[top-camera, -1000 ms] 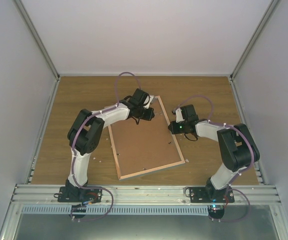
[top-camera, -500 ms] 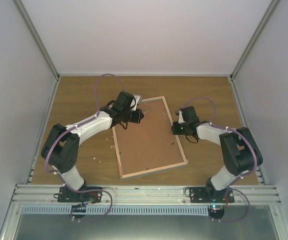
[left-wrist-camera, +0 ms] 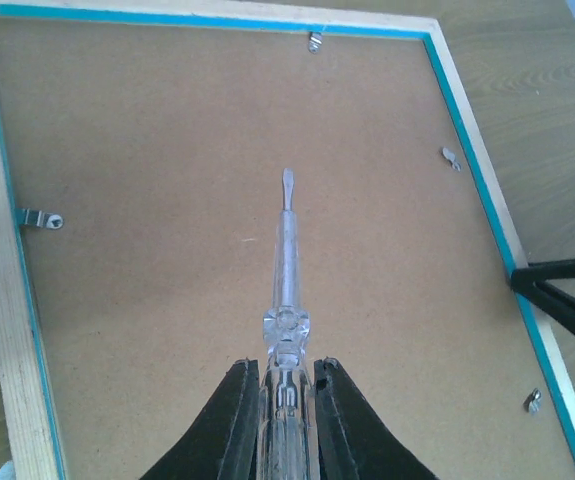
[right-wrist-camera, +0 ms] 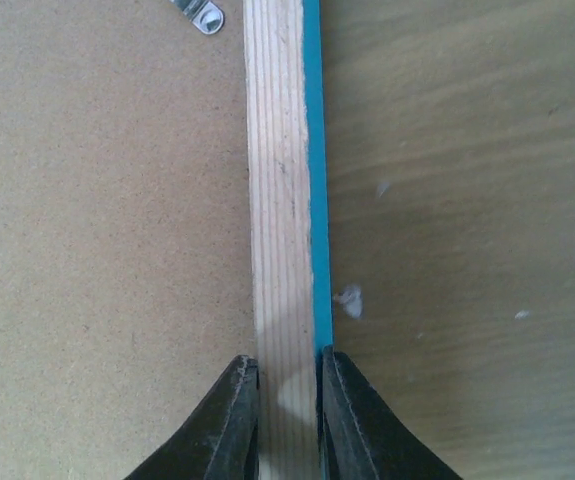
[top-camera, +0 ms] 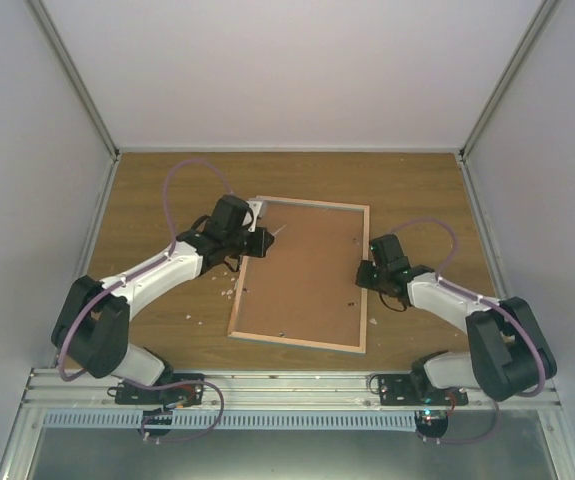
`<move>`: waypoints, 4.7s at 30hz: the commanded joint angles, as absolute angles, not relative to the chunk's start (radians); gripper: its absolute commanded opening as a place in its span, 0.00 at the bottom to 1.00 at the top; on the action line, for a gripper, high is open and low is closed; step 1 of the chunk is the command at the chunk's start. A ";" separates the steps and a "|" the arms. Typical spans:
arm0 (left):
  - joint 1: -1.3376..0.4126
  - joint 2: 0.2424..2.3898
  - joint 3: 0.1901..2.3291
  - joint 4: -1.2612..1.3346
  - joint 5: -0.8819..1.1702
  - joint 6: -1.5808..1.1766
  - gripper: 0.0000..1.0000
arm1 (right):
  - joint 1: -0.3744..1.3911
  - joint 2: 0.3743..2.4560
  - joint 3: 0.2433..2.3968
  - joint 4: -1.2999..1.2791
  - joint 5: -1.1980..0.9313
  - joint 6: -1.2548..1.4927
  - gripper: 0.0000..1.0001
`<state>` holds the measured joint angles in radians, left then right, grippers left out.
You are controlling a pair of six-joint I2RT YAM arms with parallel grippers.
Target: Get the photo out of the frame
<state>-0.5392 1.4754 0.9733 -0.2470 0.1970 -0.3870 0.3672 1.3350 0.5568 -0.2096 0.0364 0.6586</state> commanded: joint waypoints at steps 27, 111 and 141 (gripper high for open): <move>-0.437 1.172 0.853 -0.279 0.294 -0.361 0.01 | 0.326 1.869 1.325 -0.264 -0.324 -0.282 0.61; -0.624 1.440 0.918 -0.232 0.394 -0.344 0.00 | 0.373 1.668 0.820 -0.180 -0.332 0.450 0.29; -0.694 1.759 1.102 -0.200 0.426 -0.273 0.00 | 0.339 1.809 0.973 -0.110 -0.313 0.368 0.31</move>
<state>-0.6758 1.7321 1.0718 -0.2466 0.4007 -0.2970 0.3447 1.7824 0.9623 -0.1261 -0.3141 0.3782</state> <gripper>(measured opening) 0.131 0.323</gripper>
